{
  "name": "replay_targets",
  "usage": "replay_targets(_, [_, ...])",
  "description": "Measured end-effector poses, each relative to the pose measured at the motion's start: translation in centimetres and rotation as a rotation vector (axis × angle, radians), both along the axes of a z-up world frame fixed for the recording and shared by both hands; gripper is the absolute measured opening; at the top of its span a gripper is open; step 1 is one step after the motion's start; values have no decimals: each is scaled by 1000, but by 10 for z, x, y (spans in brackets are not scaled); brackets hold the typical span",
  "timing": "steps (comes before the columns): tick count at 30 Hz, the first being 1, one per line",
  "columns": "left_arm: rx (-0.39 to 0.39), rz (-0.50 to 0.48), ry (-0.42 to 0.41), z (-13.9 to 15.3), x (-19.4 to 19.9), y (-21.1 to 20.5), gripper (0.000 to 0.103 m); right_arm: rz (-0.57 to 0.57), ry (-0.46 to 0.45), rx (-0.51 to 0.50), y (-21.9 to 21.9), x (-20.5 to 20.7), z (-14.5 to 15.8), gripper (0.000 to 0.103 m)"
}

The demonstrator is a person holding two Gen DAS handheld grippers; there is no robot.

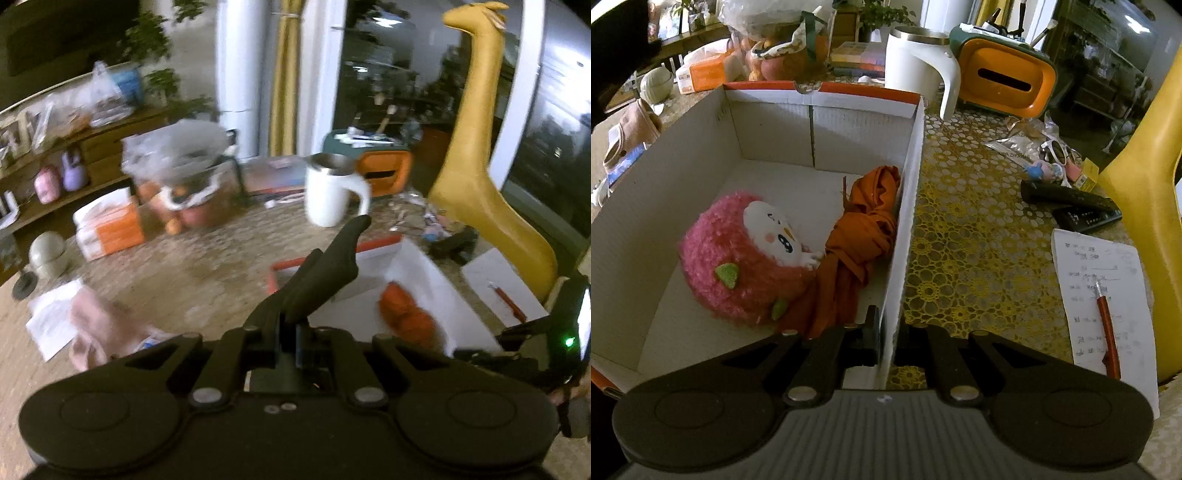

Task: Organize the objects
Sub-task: 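Carry the black cloth with the left gripper into the box and release it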

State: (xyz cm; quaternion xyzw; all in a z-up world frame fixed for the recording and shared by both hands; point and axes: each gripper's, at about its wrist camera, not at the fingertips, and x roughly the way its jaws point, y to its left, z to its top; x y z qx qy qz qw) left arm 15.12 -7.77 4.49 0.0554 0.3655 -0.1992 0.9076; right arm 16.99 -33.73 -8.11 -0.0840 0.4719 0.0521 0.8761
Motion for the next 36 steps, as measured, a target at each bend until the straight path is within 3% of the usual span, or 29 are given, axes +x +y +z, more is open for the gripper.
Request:
replay_targets(13, [68, -130, -21, -14, 16, -89, 5, 20, 0, 20, -4, -2, 3, 6])
replay_targets(17, [132, -143, -27, -27, 27, -110, 5, 30, 2, 29, -6, -3, 3, 6])
replay_targets(24, [267, -155, 40, -69, 48, -133, 6, 33, 11, 50, -9, -2, 3, 6])
replay_targets(36, [295, -81, 139, -113, 73, -146, 8, 37, 16, 63, -11, -3, 2, 6])
